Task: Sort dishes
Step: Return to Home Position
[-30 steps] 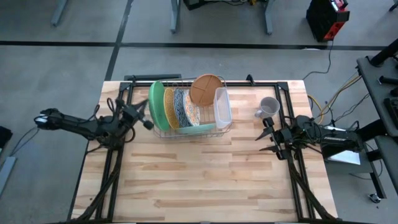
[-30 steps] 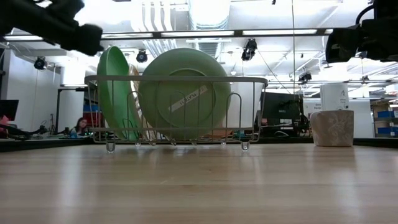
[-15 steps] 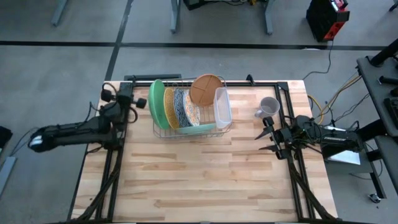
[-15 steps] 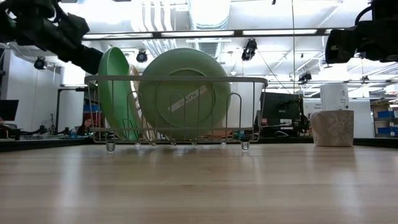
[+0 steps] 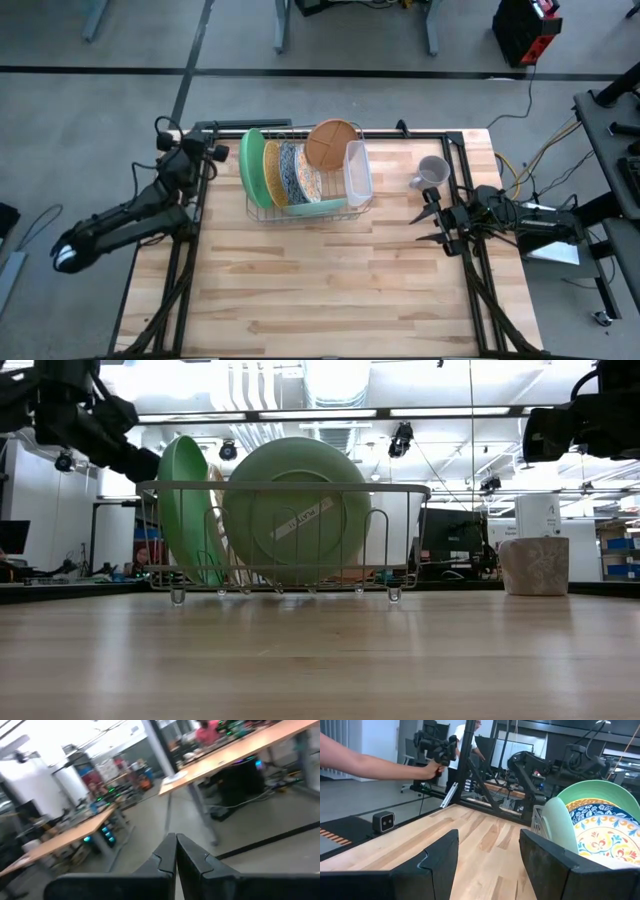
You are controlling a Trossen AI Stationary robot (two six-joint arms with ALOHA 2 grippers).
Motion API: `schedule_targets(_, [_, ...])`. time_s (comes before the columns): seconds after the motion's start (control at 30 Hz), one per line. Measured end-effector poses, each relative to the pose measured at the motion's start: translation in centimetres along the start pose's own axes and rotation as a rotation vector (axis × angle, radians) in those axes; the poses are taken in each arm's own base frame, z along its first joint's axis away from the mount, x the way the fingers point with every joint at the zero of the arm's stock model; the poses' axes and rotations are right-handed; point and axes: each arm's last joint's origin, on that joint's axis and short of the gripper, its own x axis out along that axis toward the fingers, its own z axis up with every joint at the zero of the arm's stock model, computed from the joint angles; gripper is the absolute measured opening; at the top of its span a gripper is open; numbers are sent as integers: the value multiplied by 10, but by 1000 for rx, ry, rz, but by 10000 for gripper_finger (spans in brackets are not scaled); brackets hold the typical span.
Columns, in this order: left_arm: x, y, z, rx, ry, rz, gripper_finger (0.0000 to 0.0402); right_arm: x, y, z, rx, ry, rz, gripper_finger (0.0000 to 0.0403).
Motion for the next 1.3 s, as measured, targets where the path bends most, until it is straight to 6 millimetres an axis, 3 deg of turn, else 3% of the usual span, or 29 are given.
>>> schedule_targets(0.13, [9, 5, -5, 13, 44, 67, 0, 0, -1, 0, 0, 5, -22, 199])
schedule_targets(0.33, [26, 3, -13, 39, 43, -30, 0, 0, -1, 0, -3, 10, -38, 199])
schedule_targets(0.57, [25, 2, -12, 46, 35, -31, 0, 0, -1, -1, -9, 14, -49, 199])
schedule_targets(0.8, [25, 1, -13, -89, 43, -30, 0, 0, -2, -1, 80, 13, -50, 199])
schedule_targets(1.3, [25, 1, -13, -96, 44, -31, 0, 0, -2, -1, 129, 11, -49, 199])
